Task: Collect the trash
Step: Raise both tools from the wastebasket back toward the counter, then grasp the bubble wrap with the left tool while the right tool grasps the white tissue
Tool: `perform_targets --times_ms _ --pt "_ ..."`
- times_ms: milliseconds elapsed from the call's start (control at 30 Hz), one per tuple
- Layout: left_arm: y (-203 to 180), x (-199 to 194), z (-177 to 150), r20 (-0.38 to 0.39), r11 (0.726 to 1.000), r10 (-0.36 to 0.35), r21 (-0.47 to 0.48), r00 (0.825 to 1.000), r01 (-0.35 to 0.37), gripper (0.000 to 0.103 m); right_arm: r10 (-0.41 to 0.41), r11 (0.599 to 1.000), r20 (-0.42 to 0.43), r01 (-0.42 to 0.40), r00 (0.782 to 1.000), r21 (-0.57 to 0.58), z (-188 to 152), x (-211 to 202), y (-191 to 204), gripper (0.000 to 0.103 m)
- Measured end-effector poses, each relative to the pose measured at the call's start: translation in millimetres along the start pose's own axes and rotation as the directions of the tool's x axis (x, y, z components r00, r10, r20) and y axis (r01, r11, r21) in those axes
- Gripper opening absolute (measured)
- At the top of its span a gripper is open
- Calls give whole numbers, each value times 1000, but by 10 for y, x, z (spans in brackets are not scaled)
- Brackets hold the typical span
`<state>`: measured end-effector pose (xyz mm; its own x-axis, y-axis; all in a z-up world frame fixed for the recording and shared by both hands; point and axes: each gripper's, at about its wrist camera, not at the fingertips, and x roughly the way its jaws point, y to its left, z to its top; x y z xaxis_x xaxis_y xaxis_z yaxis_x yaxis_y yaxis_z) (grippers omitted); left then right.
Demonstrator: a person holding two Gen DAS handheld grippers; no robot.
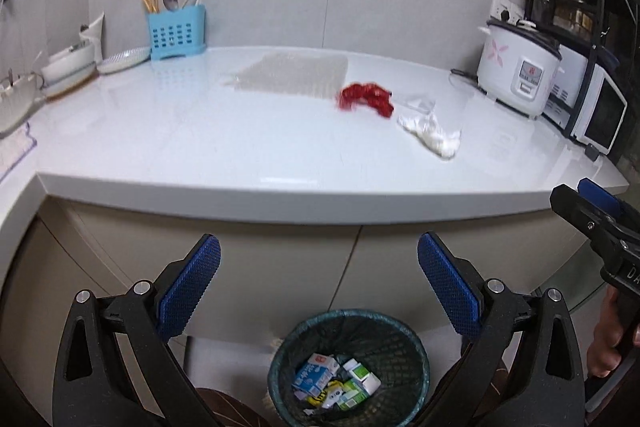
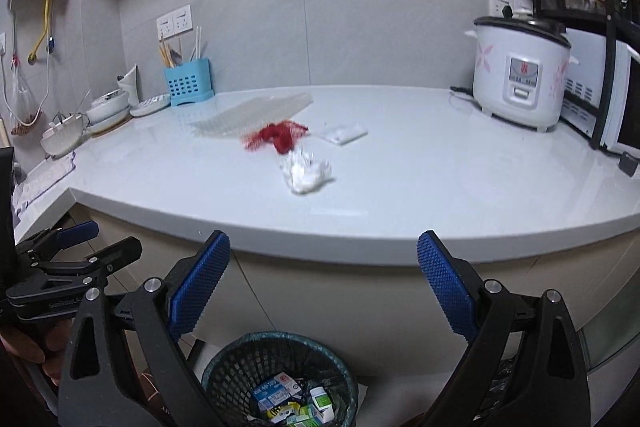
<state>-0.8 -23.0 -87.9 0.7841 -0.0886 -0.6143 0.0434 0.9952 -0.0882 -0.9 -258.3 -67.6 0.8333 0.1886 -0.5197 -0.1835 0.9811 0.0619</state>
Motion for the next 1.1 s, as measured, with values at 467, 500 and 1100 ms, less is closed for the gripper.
perform_targets --times_ms 467,500,1100 --pt "31 250 902 -14 999 -9 35 1000 10 97 49 999 -99 -49 994 5 596 583 89 91" --pt "26 313 968 -15 999 -6 38 1000 6 97 42 999 -110 -43 993 1 628 660 91 91" --pt "-192 2322 2128 -217 995 67 91 974 -48 96 18 998 -252 -32 968 -49 926 1626 87 82"
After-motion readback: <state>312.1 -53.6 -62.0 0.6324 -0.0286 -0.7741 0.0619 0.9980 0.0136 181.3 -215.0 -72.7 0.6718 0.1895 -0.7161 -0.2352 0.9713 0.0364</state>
